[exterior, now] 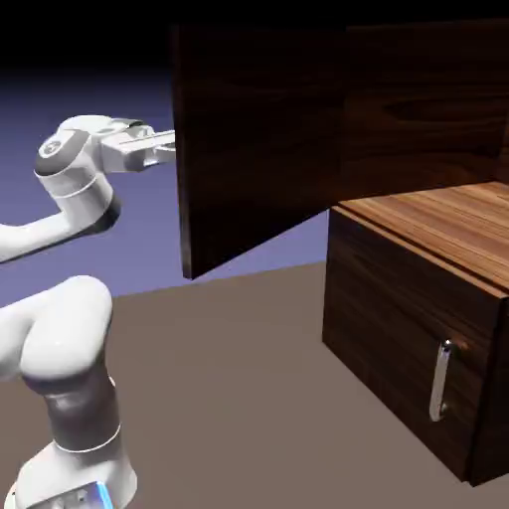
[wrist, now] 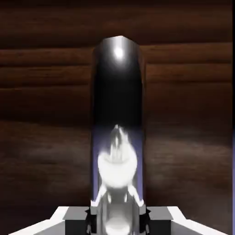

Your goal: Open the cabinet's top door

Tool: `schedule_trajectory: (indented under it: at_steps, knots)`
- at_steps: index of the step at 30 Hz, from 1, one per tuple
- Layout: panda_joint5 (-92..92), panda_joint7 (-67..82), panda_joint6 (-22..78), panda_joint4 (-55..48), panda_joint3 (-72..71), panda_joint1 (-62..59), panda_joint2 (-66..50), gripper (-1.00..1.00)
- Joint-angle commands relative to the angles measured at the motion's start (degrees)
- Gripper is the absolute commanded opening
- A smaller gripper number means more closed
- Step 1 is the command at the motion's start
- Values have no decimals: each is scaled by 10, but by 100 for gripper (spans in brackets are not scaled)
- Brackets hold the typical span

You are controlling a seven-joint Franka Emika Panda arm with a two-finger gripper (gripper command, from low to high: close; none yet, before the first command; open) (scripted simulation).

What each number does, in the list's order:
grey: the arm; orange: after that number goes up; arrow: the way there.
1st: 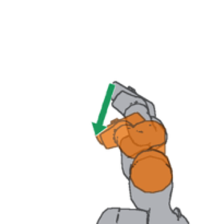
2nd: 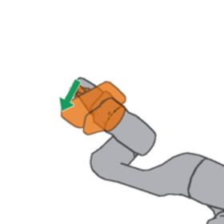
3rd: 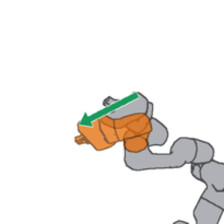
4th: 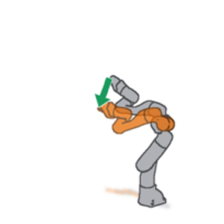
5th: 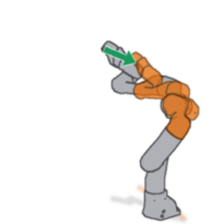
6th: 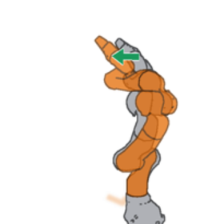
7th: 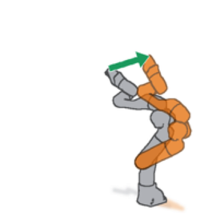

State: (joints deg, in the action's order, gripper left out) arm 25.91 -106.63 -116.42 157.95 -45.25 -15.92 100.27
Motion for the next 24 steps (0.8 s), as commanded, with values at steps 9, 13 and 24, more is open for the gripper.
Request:
schedule_trajectory:
  at_steps: [9, 13, 24]
  knots:
    - [-61, 4, 212, -179, -98, -82, -17, -100]
    - [-74, 9, 290, -262, -121, -132, -25, -100]
    - [-84, 35, 477, -490, -153, -281, -51, -100]
